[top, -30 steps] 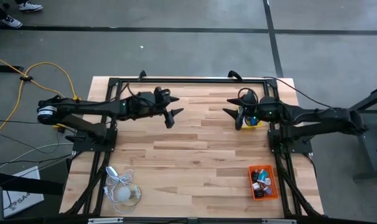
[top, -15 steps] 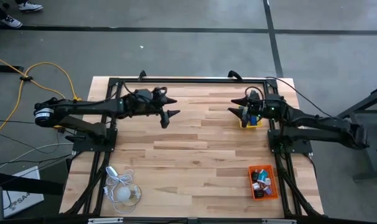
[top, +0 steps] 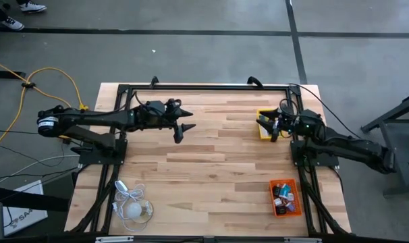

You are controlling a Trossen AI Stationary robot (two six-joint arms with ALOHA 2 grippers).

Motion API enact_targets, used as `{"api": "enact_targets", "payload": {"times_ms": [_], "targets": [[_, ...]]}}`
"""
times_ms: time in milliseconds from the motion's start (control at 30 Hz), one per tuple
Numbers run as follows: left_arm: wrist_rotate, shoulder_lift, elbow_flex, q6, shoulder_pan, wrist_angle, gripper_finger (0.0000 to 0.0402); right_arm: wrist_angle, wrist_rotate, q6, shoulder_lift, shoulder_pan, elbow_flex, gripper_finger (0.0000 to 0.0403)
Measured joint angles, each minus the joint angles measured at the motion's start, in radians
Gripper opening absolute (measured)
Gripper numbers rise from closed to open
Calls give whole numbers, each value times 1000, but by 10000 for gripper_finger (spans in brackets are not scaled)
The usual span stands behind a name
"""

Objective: Pick & Place Office items
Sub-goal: Return to Home position

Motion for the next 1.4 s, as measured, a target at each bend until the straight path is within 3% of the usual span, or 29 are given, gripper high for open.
{"api": "enact_targets", "payload": {"times_ms": [467, 1033, 1233, 1400], "targets": [[0, 0, 0, 3, -12, -1, 240, -10, -29, 46, -167, 1, -104, 219], [0, 0, 0, 0, -12, -5, 240, -8, -77, 64, -243, 1, -171, 219], [0, 0, 0, -1, -28, -18, 240, -43, -73, 44, -276, 1, -172, 219], [0, 0, 0, -2, -40, -29, 240, -85, -4, 52, -301, 1, -172, 219]]}}
